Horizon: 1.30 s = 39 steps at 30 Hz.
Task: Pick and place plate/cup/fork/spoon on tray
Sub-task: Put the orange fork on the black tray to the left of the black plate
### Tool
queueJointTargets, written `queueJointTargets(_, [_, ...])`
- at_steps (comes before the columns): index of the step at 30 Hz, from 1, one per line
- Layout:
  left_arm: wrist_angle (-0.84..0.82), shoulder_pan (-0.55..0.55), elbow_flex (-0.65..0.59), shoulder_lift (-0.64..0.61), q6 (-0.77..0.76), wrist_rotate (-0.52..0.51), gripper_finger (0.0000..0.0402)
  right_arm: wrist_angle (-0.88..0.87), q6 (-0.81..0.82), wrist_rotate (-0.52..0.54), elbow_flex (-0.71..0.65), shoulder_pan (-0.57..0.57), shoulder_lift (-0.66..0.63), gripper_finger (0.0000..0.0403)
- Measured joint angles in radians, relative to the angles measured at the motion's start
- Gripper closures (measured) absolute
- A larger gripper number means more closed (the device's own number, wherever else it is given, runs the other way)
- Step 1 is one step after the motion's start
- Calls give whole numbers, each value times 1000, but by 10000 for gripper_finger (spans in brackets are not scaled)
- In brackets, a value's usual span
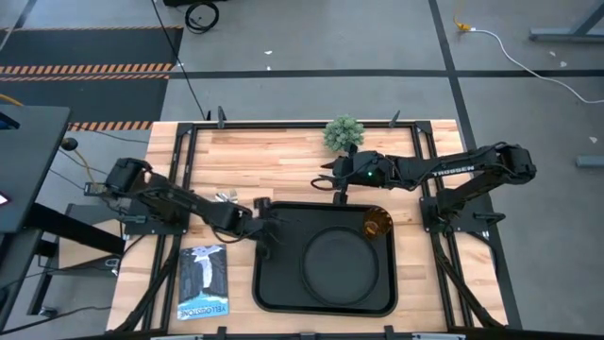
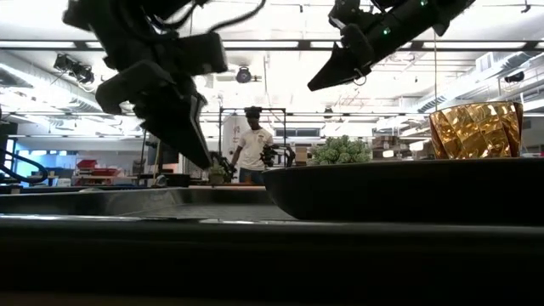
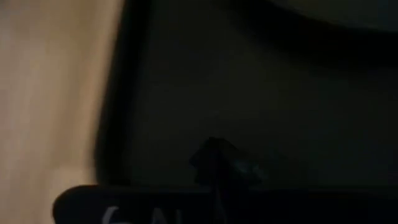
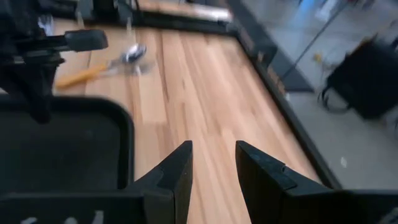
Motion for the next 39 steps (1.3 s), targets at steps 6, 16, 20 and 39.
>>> queueJointTargets(6, [-124,-10,0,-111,-54,-162,389,321,-88,-3,-117,-25,1,275])
queueJointTargets(16, [-278,-9,0,-144,-433,-348,388,360,-97,-80,-146,-15,1,275])
queueJointTargets(20, [-388,-25,0,-144,-677,-391,388,359,-85,-88,-146,13,1,275])
queueJointTargets(39, [-613,116,-16,-48,-1356,-46,345,324,-85,-88,-147,186,1,275])
